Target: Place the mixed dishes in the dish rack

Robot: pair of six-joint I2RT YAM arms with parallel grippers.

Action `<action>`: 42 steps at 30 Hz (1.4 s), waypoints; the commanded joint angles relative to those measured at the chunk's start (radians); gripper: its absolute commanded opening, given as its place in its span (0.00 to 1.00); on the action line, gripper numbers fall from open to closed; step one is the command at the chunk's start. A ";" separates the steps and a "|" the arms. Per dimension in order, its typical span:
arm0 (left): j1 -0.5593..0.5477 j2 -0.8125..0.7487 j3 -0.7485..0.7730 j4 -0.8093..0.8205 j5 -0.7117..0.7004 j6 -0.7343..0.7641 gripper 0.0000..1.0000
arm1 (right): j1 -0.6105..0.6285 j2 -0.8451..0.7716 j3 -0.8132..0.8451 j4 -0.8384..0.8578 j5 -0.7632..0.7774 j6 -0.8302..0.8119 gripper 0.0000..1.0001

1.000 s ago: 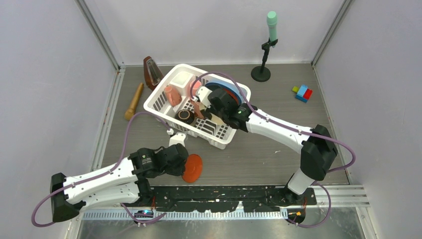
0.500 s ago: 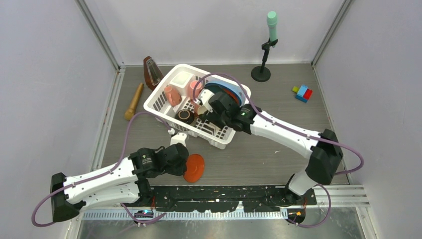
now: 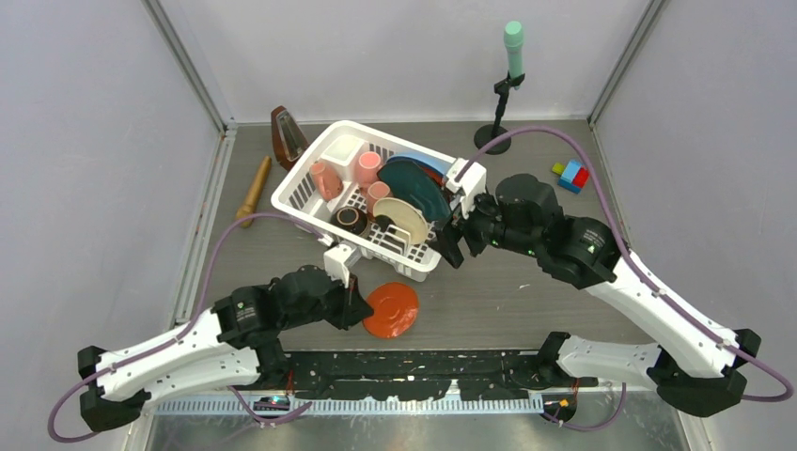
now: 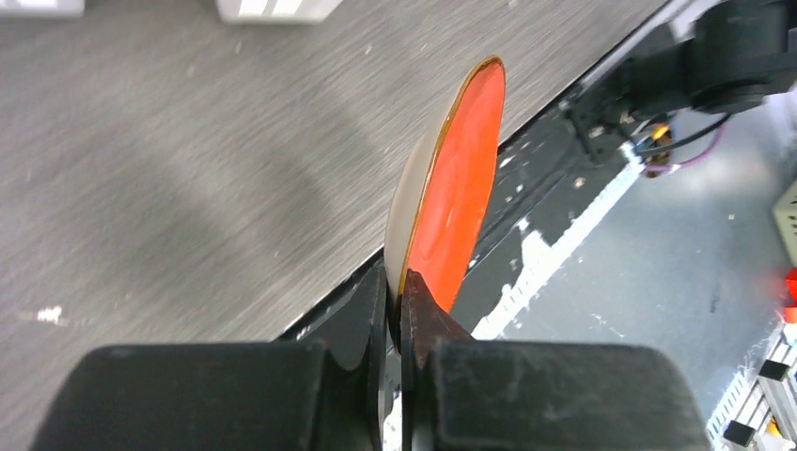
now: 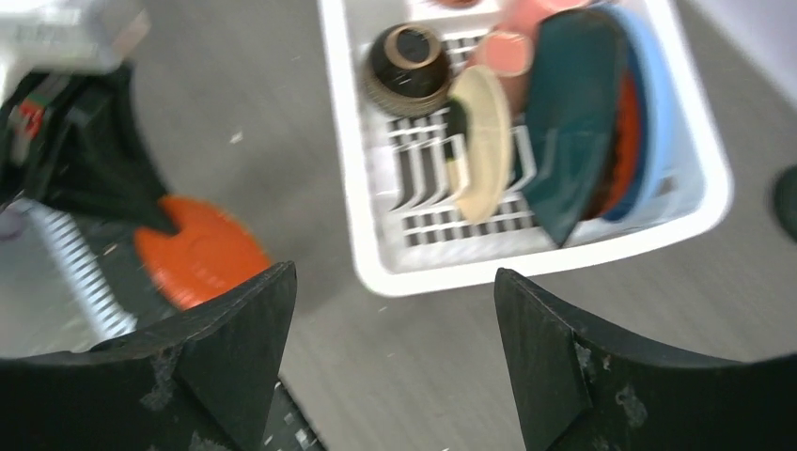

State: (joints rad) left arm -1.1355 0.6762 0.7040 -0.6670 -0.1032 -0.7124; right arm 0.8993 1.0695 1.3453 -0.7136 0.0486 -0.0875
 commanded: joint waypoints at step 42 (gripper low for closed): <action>0.631 0.286 0.165 0.652 0.867 0.151 0.00 | -0.419 0.119 -0.156 0.291 -0.790 0.350 0.46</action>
State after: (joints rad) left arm -0.5041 0.9791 0.8368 -0.1318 0.7193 -0.5278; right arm 0.4805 1.1721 1.1690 -0.5159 -0.6796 0.2085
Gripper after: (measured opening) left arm 0.038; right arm 0.519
